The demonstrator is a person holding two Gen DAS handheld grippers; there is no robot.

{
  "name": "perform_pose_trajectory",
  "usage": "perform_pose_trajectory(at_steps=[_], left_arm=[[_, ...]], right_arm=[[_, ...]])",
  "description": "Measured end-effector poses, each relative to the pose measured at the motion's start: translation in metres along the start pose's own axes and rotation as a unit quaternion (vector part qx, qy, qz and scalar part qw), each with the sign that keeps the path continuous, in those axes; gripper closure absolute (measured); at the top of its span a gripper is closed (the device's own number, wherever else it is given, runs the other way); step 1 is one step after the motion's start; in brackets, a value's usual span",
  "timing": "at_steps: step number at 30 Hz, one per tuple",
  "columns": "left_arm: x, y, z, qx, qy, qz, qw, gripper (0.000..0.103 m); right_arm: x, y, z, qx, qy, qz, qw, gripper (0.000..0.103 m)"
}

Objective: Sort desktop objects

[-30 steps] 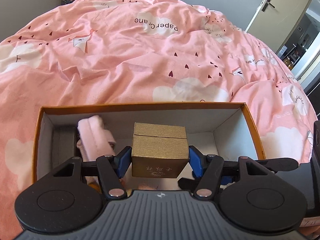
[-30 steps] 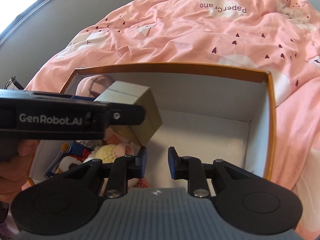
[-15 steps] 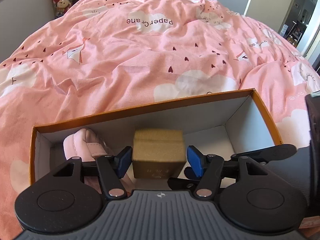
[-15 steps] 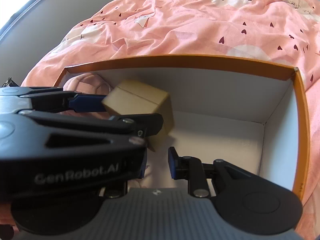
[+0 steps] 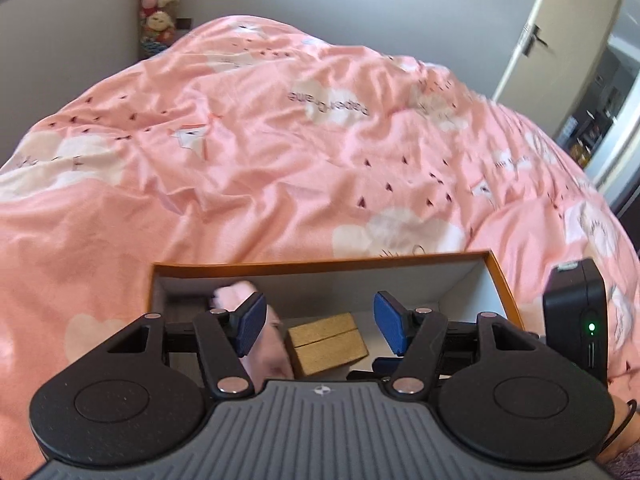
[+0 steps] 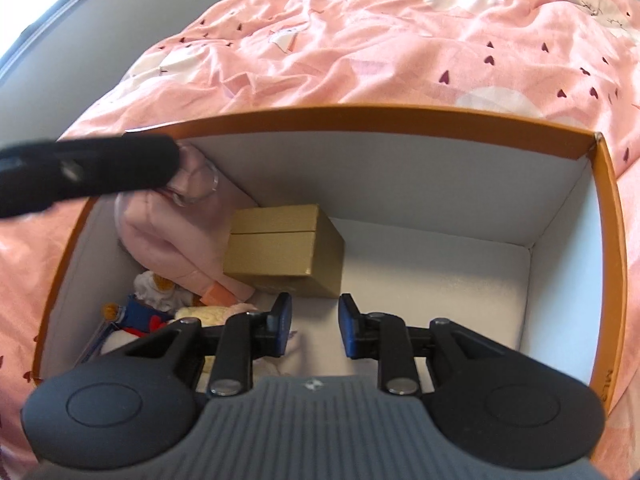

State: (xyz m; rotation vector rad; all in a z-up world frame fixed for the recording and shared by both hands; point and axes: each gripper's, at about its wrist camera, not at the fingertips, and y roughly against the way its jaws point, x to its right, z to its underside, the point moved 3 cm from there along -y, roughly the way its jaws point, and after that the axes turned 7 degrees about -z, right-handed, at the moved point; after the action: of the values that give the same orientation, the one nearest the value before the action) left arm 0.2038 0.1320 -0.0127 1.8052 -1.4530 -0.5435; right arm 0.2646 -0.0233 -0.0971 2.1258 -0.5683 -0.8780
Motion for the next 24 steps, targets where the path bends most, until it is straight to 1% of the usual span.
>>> perform_pose_trajectory(at_steps=[2, 4, 6, 7, 8, 10, 12, 13, 15, 16, 18, 20, 23, 24], left_arm=[[-0.012, 0.001, 0.000, -0.002, 0.023, -0.005, 0.9997, 0.036], [-0.021, -0.002, 0.002, -0.015, 0.039, 0.002, 0.9991, 0.040], [-0.028, -0.007, 0.006, -0.027, 0.055, 0.009, 0.9981, 0.041], [-0.030, -0.008, 0.009, -0.030, 0.060, 0.012, 0.9977, 0.041], [-0.032, -0.009, 0.012, -0.031, 0.066, 0.013, 0.9973, 0.043], [-0.035, -0.010, 0.015, -0.031, 0.074, 0.017, 0.9966, 0.046], [-0.037, -0.010, 0.016, -0.032, 0.082, 0.022, 0.9959, 0.047], [-0.038, -0.009, 0.018, -0.031, 0.085, 0.024, 0.9956, 0.048], [-0.040, -0.008, 0.018, -0.031, 0.086, 0.024, 0.9955, 0.048], [-0.041, -0.007, 0.019, -0.030, 0.087, 0.024, 0.9955, 0.048], [-0.043, -0.006, 0.020, -0.028, 0.089, 0.025, 0.9953, 0.048], [-0.044, -0.005, 0.020, -0.027, 0.092, 0.027, 0.9950, 0.048], [-0.046, -0.004, 0.021, -0.025, 0.095, 0.031, 0.9947, 0.048], [-0.047, -0.004, 0.022, -0.025, 0.095, 0.032, 0.9947, 0.048]], right_arm=[[-0.003, 0.000, -0.001, 0.000, 0.008, 0.001, 1.000, 0.074], [-0.004, 0.000, -0.001, -0.005, 0.006, 0.007, 1.000, 0.074], [-0.007, 0.001, -0.002, -0.010, -0.011, -0.006, 1.000, 0.065], [-0.007, 0.002, -0.002, -0.010, -0.021, -0.016, 1.000, 0.063], [-0.008, 0.002, -0.002, -0.007, -0.033, -0.022, 0.999, 0.063], [-0.012, 0.003, -0.002, 0.003, -0.055, -0.021, 0.998, 0.062], [-0.013, 0.004, -0.005, 0.015, -0.082, -0.019, 0.996, 0.053], [-0.014, 0.004, -0.007, 0.023, -0.094, -0.022, 0.995, 0.044], [-0.016, 0.002, -0.010, 0.034, -0.114, -0.023, 0.993, 0.043], [-0.018, 0.001, -0.012, 0.038, -0.120, -0.019, 0.992, 0.041], [-0.022, -0.003, -0.015, 0.047, -0.115, -0.008, 0.992, 0.038], [-0.026, -0.006, -0.016, 0.051, -0.090, 0.014, 0.995, 0.039], [-0.028, -0.008, -0.015, 0.046, -0.053, 0.050, 0.996, 0.040], [-0.026, -0.007, -0.014, 0.044, -0.047, 0.057, 0.996, 0.042]])
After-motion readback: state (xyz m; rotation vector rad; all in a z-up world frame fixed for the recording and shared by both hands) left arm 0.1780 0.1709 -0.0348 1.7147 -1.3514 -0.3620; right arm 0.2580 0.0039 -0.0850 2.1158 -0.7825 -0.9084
